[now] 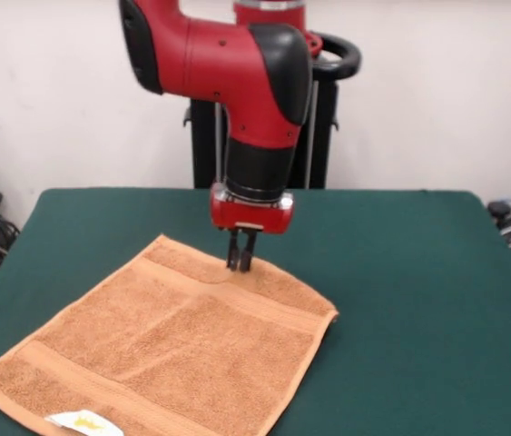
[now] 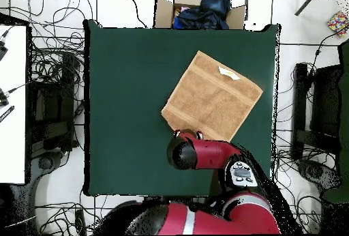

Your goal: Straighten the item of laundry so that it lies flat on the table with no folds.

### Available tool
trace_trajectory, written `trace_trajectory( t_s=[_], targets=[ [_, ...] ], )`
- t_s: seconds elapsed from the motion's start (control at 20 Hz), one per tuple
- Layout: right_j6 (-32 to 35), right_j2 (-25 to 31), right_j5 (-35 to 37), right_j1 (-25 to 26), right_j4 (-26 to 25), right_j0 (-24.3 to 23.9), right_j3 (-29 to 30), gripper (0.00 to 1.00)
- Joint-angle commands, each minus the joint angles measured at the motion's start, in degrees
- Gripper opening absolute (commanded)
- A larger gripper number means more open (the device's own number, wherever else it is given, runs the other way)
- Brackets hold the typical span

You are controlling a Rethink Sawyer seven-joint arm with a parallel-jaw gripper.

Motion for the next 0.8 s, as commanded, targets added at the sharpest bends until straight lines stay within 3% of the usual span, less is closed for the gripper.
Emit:
trace_trajectory(
  t_s=[0.05,0.6,0.8],
  targets=[
    [19.15,-1.44,-4.44,2.35,8.61,4.14,6.68,0.0],
    [19.22,-0.77,-12.2,5.75,17.04,8.49,10.65,0.0],
    [17.31,-3.7,-7.68,1.96,20.33,11.9,11.85,0.0]
  ],
)
